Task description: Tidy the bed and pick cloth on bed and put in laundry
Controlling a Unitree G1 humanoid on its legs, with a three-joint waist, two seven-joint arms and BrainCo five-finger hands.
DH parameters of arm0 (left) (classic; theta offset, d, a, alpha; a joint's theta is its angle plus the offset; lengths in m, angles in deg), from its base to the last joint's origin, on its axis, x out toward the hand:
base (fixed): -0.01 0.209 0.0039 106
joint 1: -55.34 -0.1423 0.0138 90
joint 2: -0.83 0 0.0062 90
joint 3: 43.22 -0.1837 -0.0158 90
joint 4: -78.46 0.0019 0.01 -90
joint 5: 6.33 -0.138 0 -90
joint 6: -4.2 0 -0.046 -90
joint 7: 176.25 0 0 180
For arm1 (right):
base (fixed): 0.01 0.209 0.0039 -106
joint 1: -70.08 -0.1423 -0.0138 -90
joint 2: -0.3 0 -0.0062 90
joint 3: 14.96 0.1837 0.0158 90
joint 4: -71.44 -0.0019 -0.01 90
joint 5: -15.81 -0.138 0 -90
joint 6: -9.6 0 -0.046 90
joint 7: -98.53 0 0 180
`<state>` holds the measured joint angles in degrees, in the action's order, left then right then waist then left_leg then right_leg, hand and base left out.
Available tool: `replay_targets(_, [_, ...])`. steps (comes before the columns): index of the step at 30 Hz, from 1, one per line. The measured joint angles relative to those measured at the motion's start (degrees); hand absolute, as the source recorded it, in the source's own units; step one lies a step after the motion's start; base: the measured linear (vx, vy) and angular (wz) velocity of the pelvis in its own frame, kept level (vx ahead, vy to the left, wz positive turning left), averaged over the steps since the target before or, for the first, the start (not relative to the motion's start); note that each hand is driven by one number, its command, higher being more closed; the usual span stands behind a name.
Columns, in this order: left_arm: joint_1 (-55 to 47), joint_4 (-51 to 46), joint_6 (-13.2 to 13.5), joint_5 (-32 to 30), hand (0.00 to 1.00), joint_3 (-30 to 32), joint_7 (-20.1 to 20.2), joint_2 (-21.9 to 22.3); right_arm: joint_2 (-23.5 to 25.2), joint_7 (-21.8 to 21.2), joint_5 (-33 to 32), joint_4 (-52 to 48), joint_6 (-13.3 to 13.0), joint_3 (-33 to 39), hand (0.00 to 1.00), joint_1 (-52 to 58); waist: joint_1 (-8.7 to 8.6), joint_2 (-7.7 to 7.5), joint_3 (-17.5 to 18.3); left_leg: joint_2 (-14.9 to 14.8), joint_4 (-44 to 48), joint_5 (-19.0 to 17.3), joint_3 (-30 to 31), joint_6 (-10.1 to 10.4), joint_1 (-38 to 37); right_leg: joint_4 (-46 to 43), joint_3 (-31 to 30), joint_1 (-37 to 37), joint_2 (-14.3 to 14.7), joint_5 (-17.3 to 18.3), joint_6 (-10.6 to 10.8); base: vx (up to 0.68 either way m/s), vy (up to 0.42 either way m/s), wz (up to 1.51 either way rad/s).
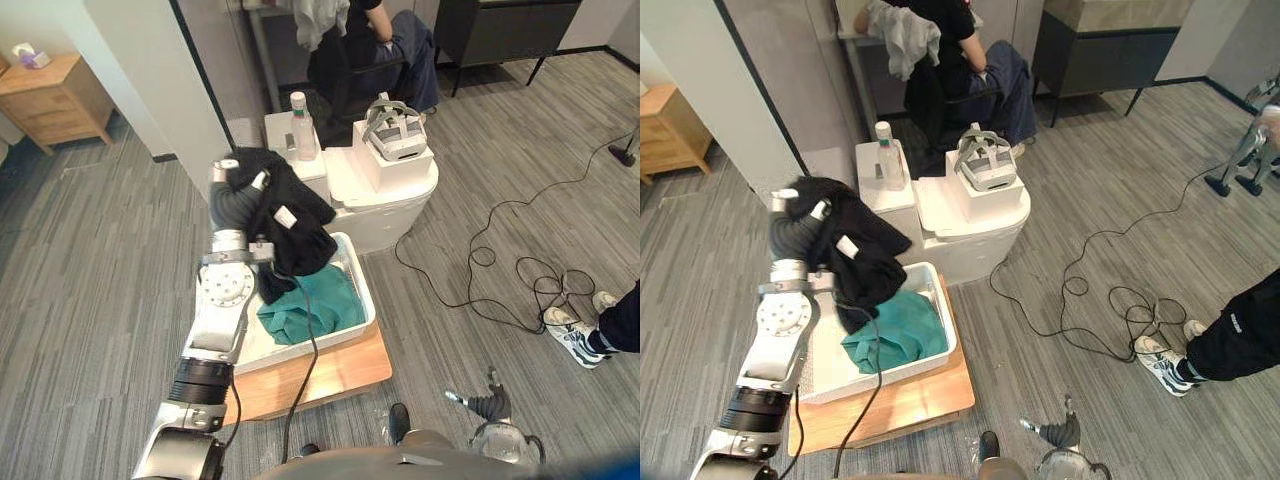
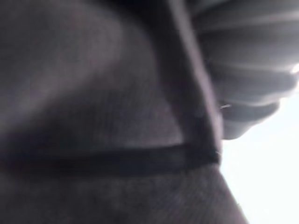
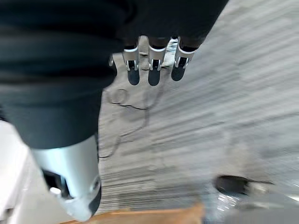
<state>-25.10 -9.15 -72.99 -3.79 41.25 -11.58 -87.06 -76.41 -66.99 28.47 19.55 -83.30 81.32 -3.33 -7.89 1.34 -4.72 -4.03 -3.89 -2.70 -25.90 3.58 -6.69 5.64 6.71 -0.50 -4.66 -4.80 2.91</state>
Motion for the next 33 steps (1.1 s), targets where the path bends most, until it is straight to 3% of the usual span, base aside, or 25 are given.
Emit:
replay_targets(9, [-3.85, 7.71, -1.42, -10.88, 1.0, -3.46, 1.41, 0.17, -0.77, -0.28, 0.02, 7.86, 0.04, 0.23, 0.0, -1.38, -0.8, 0.22, -1.22, -0.06, -1.29, -0.07, -1.84, 0.31, -0.17, 0.16, -1.18, -1.23, 0.46, -0.08, 0.15, -0.03, -0.016, -0.1])
replay_targets(16, [-3.81, 13.66, -5.64, -21.48, 1.0, -1.99, 0.74, 0.16, -0.6, -0.21, -3.12, 15.69, 0.4, 6.01, 0.0, -3.37, -0.67, 0.44, -1.69, -0.08, -1.57, 0.05, -1.93, 0.29, 1.43, -0.15, -0.77, -2.97, 0.51, -0.08, 0.25, 0.03, -0.012, -0.01])
replay_targets(21, [-3.38, 18.81, -9.97, -30.03, 1.0, 3.43, -0.77, 0.23, 0.4, -0.29, -5.33, 16.87, 1.52, 9.26, 0.0, -3.17, -0.54, 0.01, -2.94, -0.29, -0.91, -0.5, -3.11, 1.04, 1.42, -0.17, -0.81, -3.03, 0.51, -0.4, 0.74, -0.01, -0.003, -0.06])
replay_targets(22, [-3.41, 19.96, -10.92, -30.93, 0.0, 4.64, -0.77, 0.22, 0.57, -0.34, -5.7, 16.83, 1.83, 9.73, 0.0, -3.04, -0.47, 0.02, -2.97, -0.37, -0.61, -0.67, -3.52, 1.25, 1.54, -0.17, -0.86, -3.11, 0.51, -0.4, 0.74, -0.04, -0.017, -0.08])
replay_targets(28, [-3.53, 21.15, -12.58, -31.23, 0.0, 8.15, 0.41, 1.16, 1.71, -0.82, -5.71, 14.56, 2.46, 11.06, 0.0, -2.78, 1.11, -0.06, -3.96, -2.09, 3.41, -3.36, -6.37, 1.86, 3.8, -0.19, -1.12, -4.56, 1.11, -0.1, 0.29, -0.06, -0.047, -0.19])
replay_targets(31, [-4.52, 19.35, -12.92, -31.25, 0.0, 8.25, 1.77, 3.85, 1.9, -0.91, -5.74, 13.18, 2.45, 11.03, 0.0, -2.91, 1.21, 0.41, -4.24, -2.85, 4.49, -4.12, -6.92, 2.03, 5.02, -0.2, -1.13, -5.26, 1.5, -0.06, 0.23, 0.0, -0.056, -0.02])
replay_targets(33, [-6.67, 13.28, -13.57, -31.27, 0.0, 8.13, 2.76, 6.87, 2.05, -1.11, -5.76, 12.39, 2.45, 10.76, 0.0, -2.91, 1.57, 0.39, -4.24, -3.4, 5.51, -4.77, -6.99, 2.03, 5.43, -0.21, -1.04, -5.23, 1.71, 0.08, 0.0, 0.02, -0.043, 0.0])
